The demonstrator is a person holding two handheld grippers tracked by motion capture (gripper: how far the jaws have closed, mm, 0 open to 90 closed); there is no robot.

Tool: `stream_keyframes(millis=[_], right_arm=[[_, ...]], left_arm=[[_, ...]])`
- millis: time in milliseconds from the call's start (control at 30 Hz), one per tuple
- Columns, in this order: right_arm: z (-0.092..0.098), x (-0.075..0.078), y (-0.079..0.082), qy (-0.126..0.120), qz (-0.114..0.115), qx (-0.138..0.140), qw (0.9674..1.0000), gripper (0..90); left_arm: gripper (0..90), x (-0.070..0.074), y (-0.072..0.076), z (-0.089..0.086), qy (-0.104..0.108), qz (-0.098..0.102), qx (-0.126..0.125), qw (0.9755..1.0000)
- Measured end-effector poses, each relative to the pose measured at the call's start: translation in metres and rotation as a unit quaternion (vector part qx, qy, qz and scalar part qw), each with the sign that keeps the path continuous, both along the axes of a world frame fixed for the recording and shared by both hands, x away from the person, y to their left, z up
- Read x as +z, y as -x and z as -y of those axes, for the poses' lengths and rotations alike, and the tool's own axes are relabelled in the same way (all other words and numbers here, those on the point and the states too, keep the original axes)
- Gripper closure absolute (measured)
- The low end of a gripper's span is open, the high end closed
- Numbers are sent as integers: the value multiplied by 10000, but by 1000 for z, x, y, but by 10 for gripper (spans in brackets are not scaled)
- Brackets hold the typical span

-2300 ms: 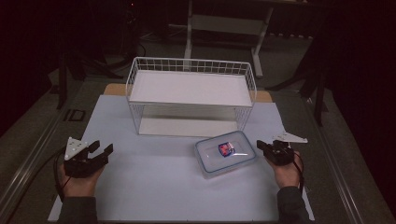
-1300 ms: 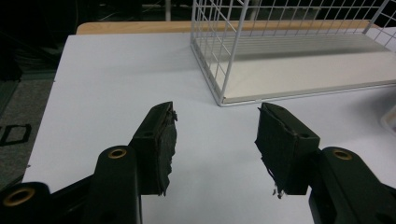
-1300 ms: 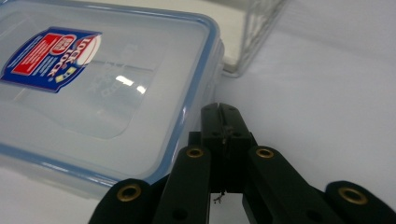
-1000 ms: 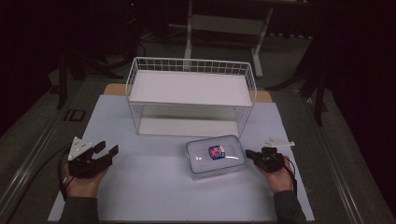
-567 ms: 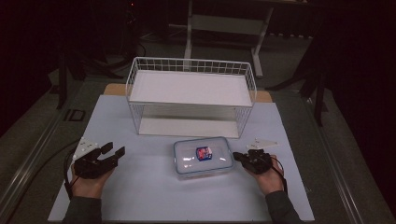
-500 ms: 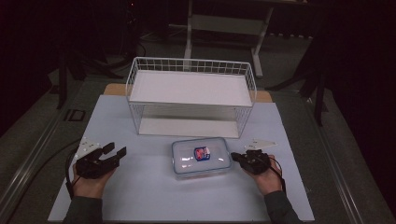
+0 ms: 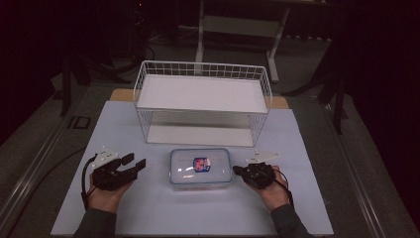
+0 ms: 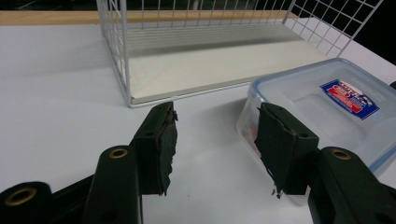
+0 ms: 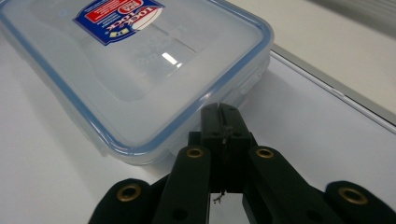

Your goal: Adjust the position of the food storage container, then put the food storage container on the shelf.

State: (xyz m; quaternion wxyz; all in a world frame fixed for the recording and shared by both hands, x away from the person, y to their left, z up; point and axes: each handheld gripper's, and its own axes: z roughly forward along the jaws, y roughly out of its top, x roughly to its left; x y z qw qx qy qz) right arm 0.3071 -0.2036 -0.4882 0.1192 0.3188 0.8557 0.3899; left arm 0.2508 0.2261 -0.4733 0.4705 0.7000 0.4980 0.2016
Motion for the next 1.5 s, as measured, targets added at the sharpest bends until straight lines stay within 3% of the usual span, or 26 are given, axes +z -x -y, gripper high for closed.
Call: stream_keyframes(millis=[133,467,633,667,900,1233,1500], right_arm=[[-2,1,2,15,-15,64,10000,895],[8,8,0,-90,193,-222,9995,725],[8,13,1,-274,231,-229,9991,639],[7,15,0,-442,167,-296,9984,568],[-2,13,-5,-715,-127,-265,9970,487],[-7,7,-10,-890,-549,-241,9942,430],[-8,-1,-19,-1003,-1032,-248,9893,345]], left_arm=[[471,0,0,0,12,-13,0,10000],[470,-1,-1,1,14,-58,-40,10000],[470,0,-3,4,43,-46,-60,10000],[468,0,-4,7,76,-48,-91,9999],[449,-2,-9,28,-9,-93,-428,9990],[428,-8,-18,51,109,-302,-859,9958],[373,-17,-25,67,208,-578,-1032,9928]])
